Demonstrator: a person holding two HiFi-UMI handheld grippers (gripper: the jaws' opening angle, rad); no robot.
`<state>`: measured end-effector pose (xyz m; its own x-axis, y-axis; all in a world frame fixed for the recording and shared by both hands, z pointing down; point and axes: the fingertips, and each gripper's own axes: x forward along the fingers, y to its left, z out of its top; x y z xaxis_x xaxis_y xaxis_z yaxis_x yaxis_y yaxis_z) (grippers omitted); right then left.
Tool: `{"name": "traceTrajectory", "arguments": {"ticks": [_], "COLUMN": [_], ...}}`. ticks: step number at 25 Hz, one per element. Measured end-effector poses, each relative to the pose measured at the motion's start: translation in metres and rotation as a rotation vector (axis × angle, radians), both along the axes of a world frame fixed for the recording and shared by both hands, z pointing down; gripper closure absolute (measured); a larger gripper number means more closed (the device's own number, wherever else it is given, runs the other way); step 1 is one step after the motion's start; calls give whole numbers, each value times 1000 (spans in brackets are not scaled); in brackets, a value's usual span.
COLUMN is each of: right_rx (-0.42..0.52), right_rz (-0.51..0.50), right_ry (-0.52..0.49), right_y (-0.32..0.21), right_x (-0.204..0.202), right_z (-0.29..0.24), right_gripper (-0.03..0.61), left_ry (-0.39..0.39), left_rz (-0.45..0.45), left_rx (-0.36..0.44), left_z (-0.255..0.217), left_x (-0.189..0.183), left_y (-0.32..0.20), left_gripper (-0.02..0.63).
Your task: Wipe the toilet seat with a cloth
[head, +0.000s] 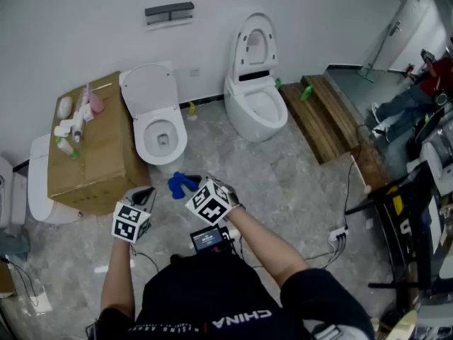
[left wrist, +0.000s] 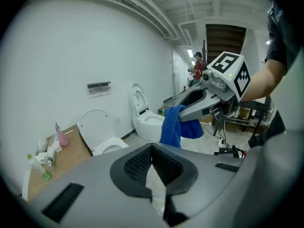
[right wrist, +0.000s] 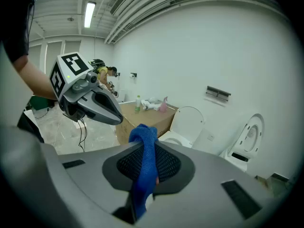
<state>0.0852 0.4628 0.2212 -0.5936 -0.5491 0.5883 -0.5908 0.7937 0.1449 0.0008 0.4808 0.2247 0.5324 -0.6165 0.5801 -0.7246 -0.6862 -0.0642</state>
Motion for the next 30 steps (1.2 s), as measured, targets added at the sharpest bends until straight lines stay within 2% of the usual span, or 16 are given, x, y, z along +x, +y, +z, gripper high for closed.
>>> {"name": "traceTrajectory", "arguments": {"ticks": [5,12,17,30], "right_rx": [-7,-6,-18,-48], "right_rz": [-2,-5,3,12], "right_ry": [12,-3,-17,-49], "right_y": [1,1,0,-3], "right_x": [2,3,3,14], "right_z": [4,5,6,16], "right_gripper": [532,531,531,532], "left_ry": [-21,7,-1,-7], "left_rz": [32,-18,-11,-6], "left_rx": [6,24,34,6], "left_z": [5,1,2,14], "left_x": [5,1,2,12], "left_y": [3,1,0,-4], "left_gripper": [602,603,601,601]}}
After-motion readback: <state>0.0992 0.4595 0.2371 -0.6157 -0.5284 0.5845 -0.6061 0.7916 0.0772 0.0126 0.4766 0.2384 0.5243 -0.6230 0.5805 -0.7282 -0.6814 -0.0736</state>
